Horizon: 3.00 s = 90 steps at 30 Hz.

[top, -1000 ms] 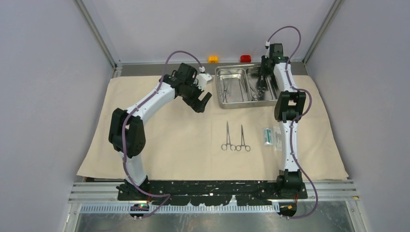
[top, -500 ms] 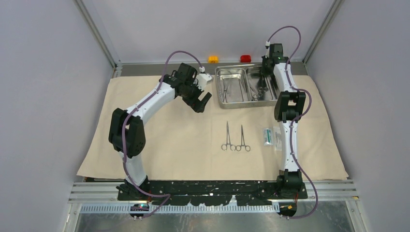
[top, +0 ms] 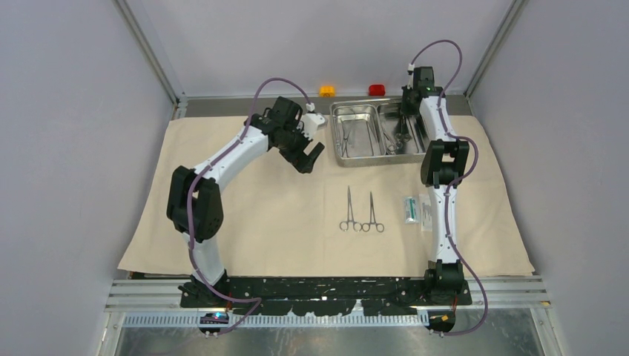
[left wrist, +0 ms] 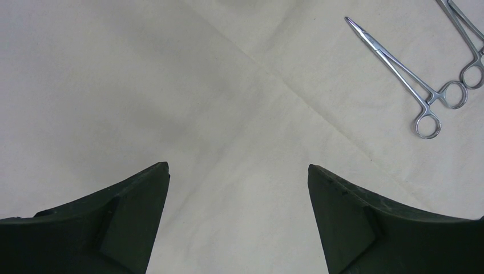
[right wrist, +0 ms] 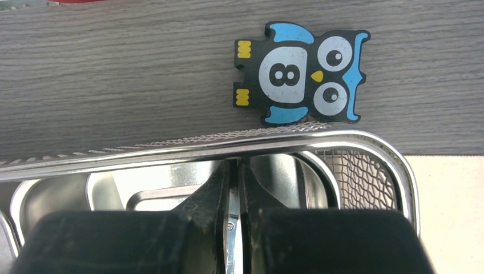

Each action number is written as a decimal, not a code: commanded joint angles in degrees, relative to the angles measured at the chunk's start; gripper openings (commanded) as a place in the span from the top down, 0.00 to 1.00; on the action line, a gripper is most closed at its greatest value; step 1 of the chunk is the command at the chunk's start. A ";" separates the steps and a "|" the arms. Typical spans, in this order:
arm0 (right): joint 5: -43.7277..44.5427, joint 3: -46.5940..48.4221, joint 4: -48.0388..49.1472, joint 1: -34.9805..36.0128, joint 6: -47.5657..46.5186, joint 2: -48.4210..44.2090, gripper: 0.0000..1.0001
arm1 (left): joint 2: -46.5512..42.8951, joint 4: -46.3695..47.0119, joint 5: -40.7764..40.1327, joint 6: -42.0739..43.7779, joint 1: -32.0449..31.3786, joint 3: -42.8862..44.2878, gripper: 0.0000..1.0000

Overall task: Open and lay out the surgical kit
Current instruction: Pick up the medical item from the container, then place the medical item in the surgical kit.

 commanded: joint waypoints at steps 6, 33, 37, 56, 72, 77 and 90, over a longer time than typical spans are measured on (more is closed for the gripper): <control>-0.89 0.78 -0.91 0.22 1.80 -8.95 1.00 | 1.10 0.11 1.52 -0.84 -0.34 4.88 0.06; -5.37 -11.46 -0.81 2.69 4.38 -23.40 0.99 | 5.31 -0.13 6.00 -6.68 -0.74 12.52 0.06; -6.69 -17.14 -0.37 3.30 7.09 -27.80 0.99 | 5.01 0.58 6.05 -8.41 -0.70 12.69 0.06; -4.26 -60.75 14.06 21.42 19.10 -55.55 0.99 | -2.75 2.17 -3.57 -11.09 3.08 8.75 0.06; -0.20 -80.93 22.93 36.58 30.00 -58.31 0.99 | -8.10 3.20 -7.40 -12.74 8.10 5.73 0.05; 3.39 -83.45 24.98 37.70 33.48 -58.56 0.99 | -8.90 3.91 -7.25 -13.71 8.09 3.55 0.05; 7.02 -85.44 27.57 39.23 37.87 -56.28 0.99 | -10.19 4.77 -6.42 -13.62 8.10 1.23 0.05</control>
